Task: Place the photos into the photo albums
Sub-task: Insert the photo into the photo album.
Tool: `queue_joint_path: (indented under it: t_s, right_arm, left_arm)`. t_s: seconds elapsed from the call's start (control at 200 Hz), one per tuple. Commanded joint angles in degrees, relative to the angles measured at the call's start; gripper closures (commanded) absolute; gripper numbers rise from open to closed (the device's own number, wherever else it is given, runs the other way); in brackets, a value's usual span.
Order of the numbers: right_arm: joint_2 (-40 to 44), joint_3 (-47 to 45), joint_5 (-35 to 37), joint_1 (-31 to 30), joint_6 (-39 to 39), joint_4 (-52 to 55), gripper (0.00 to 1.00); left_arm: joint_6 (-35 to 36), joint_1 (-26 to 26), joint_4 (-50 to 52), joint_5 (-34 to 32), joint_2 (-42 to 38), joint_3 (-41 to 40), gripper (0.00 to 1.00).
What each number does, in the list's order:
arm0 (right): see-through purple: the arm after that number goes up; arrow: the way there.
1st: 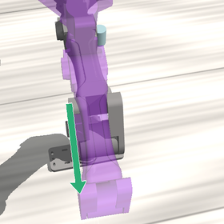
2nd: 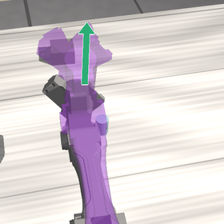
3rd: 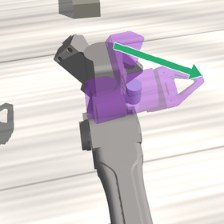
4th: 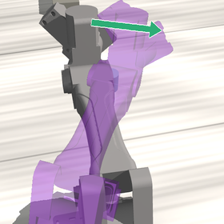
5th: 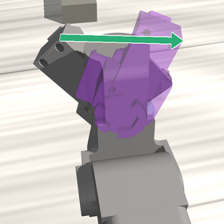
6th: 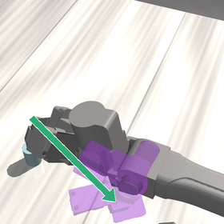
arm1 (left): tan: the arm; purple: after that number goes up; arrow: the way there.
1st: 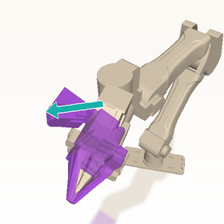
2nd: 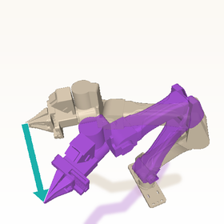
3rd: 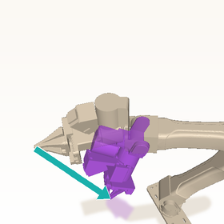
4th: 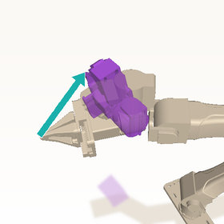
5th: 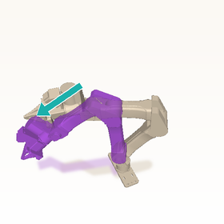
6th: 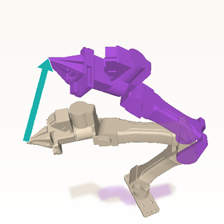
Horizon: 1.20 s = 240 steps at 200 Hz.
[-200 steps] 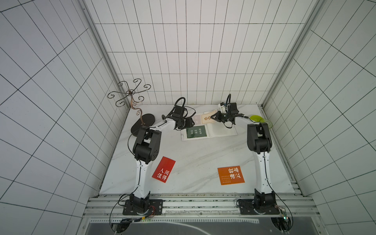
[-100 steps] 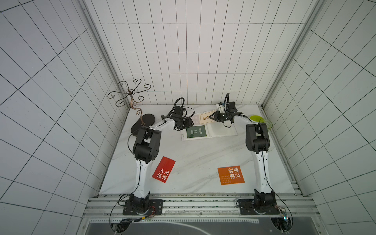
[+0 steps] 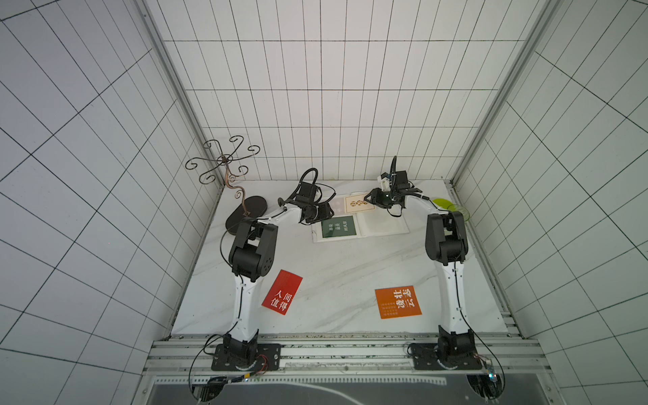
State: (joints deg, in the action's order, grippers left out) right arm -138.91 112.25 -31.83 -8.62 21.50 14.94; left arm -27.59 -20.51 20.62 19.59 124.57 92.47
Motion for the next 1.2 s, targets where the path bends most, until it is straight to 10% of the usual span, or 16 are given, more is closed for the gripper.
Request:
queue_joint_path:
  t_s: [0.0,0.47,1.194]
  right_arm:
    - [0.28,6.90,1.10,0.72,-1.50,2.47,0.57]
    - [-2.13,8.75,1.59,-0.21,-2.96,4.22,0.74]
    - [-5.31,13.43,-0.68,-3.77,-1.92,4.48,0.71]
  left_arm:
    - [-0.44,0.36,-0.50,0.46,-1.27,0.06,0.43]
    - [-0.44,0.47,-0.67,0.33,-1.12,-0.24,0.43]
    - [-0.61,0.65,-0.75,0.56,-1.06,-0.47,0.43]
